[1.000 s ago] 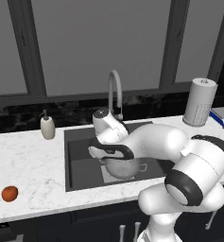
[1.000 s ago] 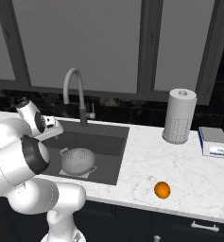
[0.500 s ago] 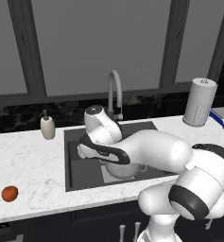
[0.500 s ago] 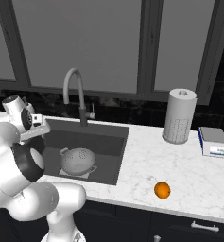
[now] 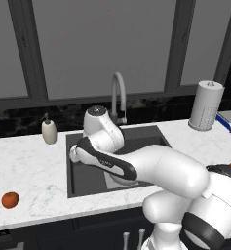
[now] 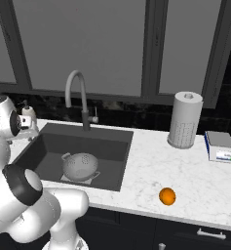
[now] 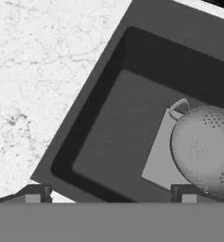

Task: Put the colander in the sink, put the orange, orange in the colander, and turn on the sink faucet and pour water over the colander.

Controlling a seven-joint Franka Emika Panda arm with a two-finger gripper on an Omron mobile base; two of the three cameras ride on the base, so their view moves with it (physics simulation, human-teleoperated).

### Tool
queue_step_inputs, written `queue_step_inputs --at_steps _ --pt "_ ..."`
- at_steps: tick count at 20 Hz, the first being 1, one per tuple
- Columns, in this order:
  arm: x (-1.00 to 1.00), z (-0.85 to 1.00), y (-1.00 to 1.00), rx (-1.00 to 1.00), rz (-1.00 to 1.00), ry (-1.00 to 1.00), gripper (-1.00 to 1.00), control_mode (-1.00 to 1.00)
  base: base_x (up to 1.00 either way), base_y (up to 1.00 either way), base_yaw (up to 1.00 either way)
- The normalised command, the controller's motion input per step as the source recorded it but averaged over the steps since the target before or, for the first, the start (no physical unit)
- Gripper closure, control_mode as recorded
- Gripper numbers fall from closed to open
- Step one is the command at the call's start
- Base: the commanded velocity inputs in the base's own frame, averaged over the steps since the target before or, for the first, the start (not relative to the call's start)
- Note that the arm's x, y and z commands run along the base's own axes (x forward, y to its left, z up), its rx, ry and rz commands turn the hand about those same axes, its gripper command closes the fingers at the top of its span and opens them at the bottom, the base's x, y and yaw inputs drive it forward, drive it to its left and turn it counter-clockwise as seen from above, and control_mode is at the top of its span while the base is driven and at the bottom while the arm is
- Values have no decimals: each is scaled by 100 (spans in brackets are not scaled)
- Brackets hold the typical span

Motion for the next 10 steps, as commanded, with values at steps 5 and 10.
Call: queue_step_inputs --at_steps 5,10 --pt "-19 44 58 18 0 1 -100 -100 0 0 0" --pt "-32 19 67 6 2 0 -100 -100 0 0 0"
